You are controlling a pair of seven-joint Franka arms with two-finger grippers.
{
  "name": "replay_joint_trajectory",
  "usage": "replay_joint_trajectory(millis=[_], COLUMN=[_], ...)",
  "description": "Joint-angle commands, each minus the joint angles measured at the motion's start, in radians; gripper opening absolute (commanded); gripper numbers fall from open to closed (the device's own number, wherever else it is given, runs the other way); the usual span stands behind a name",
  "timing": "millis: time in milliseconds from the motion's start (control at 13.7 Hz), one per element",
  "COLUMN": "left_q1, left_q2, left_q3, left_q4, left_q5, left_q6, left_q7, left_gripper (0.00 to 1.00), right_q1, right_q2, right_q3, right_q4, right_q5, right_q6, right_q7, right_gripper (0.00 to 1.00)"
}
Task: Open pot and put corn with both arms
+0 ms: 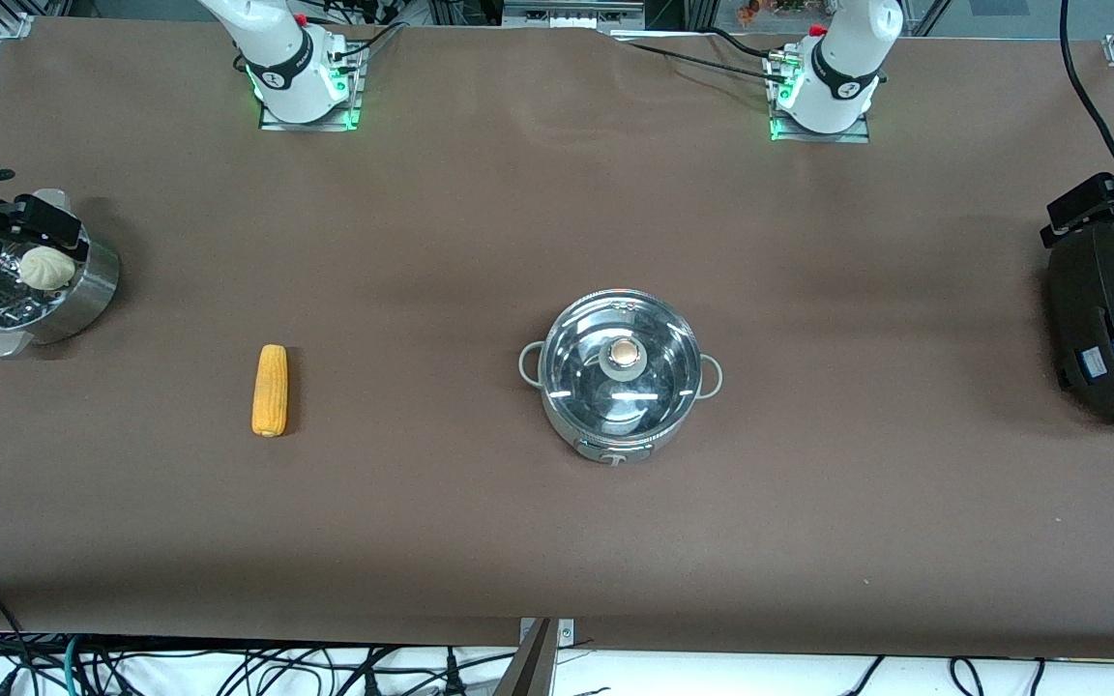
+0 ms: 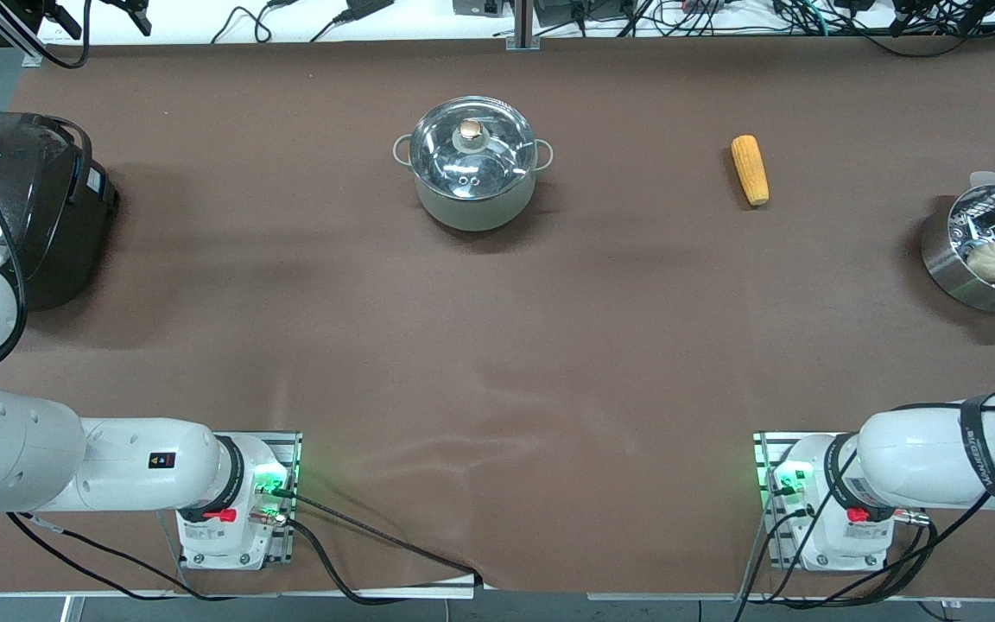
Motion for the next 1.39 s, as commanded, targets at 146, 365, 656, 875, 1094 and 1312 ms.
replay_joint_trajectory(millis=[146,365,656,875,1094,1312], left_q1=[0.001,0.001,0.003,0.001,0.001,0.0], left_q2=[0.0,0.0,0.0,0.0,0.002,0.005], left_q3=[0.005,0.005,0.005,0.005,0.005,0.003], left_q4=[0.006,0.006,0.006,0.006,0.015,0.02], left_q5=[-0.02,-0.02,-0.02,-0.02,-0.02,-0.034], left_q6=[-0.014,-0.014,-0.016,-0.016,-0.013,-0.004], left_q7=[0.023,0.023,0.023,0.023,0.023,0.023], left_gripper=[1.0,1.0,1.0,1.0,1.0,1.0], right_q1=[-0.006,-0.008,-0.011,-0.01,-0.01,-0.008], right_q2=[0.022,0.031,0.076,0.131,0.172,0.189], right_q3=[-0.005,-0.007,-0.008,-0.01,-0.01,-0.01], right_q4=[0.027,0.027,0.027,0.021,0.018,0.004], right_q5=[0.035,0.043,0.042,0.042,0.042,0.035], right_q6=[-0.012,-0.009,0.026,0.103,0.126,0.141], right_q7=[0.009,0.009,0.009,0.011,0.009,0.009], right_gripper=[1.0,1.0,1.0,1.0,1.0,1.0])
